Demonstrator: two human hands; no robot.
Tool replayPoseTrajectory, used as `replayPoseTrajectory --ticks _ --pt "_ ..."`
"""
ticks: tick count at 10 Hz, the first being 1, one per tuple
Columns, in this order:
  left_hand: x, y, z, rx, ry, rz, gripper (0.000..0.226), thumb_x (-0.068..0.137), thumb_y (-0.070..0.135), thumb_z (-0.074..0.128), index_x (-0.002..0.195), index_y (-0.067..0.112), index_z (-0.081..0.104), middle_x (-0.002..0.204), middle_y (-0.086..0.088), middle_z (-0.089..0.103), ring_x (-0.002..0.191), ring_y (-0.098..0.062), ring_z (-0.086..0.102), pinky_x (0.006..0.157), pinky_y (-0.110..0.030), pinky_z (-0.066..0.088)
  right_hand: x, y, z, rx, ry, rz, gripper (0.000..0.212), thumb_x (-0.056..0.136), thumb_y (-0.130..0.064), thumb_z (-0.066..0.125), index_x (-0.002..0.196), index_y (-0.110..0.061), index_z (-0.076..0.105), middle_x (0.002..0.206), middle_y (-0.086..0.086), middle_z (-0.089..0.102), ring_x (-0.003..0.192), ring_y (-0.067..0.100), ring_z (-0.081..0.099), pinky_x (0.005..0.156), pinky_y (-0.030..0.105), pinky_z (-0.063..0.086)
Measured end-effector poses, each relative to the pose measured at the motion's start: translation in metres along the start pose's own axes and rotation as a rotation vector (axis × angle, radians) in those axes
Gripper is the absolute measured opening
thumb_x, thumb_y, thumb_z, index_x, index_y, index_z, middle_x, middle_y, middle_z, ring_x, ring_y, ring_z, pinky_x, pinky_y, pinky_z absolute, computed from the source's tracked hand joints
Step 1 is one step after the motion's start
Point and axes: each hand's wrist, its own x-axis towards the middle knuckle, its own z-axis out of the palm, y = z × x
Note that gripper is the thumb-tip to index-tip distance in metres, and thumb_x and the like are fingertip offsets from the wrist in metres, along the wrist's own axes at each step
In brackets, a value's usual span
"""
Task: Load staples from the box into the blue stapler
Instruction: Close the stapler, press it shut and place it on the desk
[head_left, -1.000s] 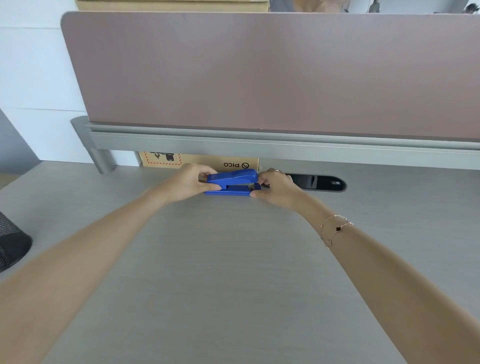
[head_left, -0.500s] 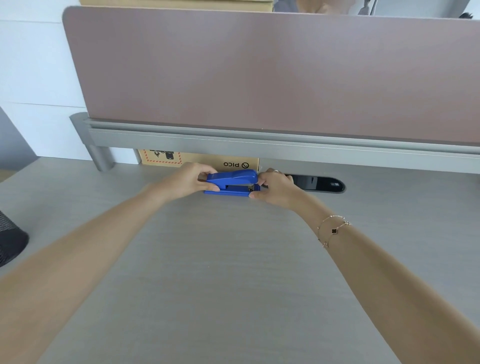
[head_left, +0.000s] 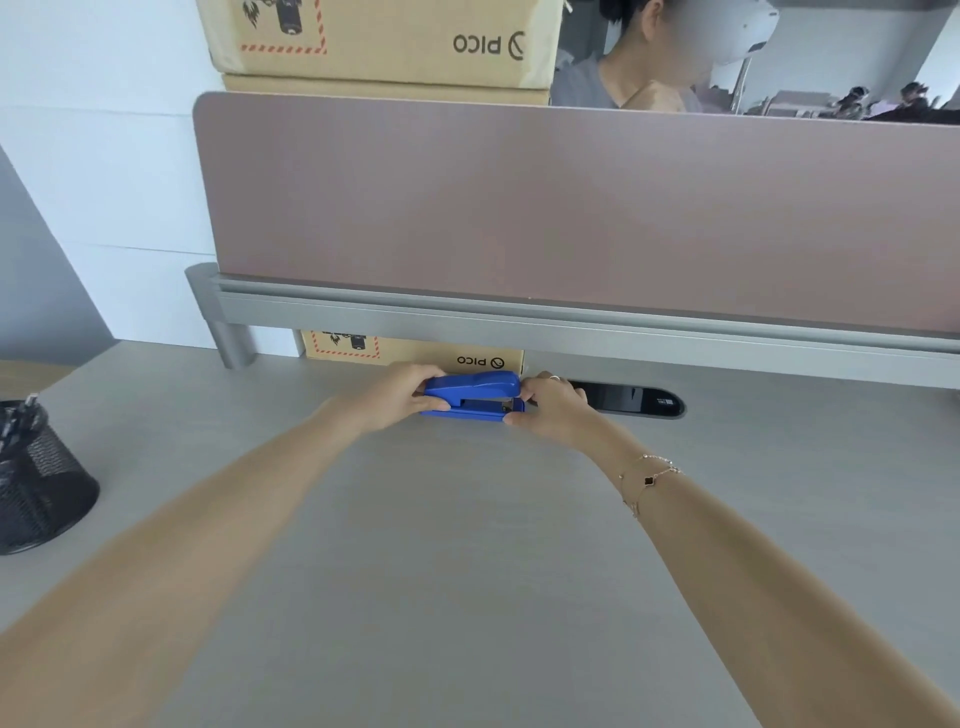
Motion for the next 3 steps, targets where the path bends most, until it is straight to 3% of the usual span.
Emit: replayPoseTrajectory --ticks 1,2,3 --pt "-0.004 -0.005 0.004 0.002 0.016 -0.013 0.023 0.083 0.047 0.060 0.100 0.031 0.060 0.095 -0.007 0.068 0.087 -0.029 0.064 0.085 -0.053 0.052 0.000 -0.003 -0.001 -0.027 -0.020 0.018 0.031 0.082 -0.031 0.059 0.107 -0.012 0.057 0.118 0.011 0.053 0.116 0.031 0.043 0.101 0.042 0.028" --pt "-0.007 0.001 0.004 0.029 0.043 -0.044 0.042 0.084 0.039 0.065 0.122 0.023 0.054 0.111 -0.011 0.066 0.096 -0.029 0.065 0.090 -0.050 0.051 -0.002 -0.003 0.000 0.006 0.007 0.036 0.031 0.081 -0.030 0.060 0.107 -0.015 0.058 0.118 0.010 0.054 0.117 0.030 0.042 0.100 0.041 0.029" --pt "-0.013 0.014 0.000 0.070 0.055 -0.100 0.069 0.085 0.024 0.070 0.142 0.008 0.035 0.131 -0.016 0.055 0.115 -0.032 0.057 0.102 -0.045 0.044 -0.006 -0.005 0.002 -0.028 0.032 0.066 0.028 0.080 -0.030 0.060 0.105 -0.017 0.060 0.115 0.011 0.057 0.115 0.032 0.044 0.098 0.040 0.032"
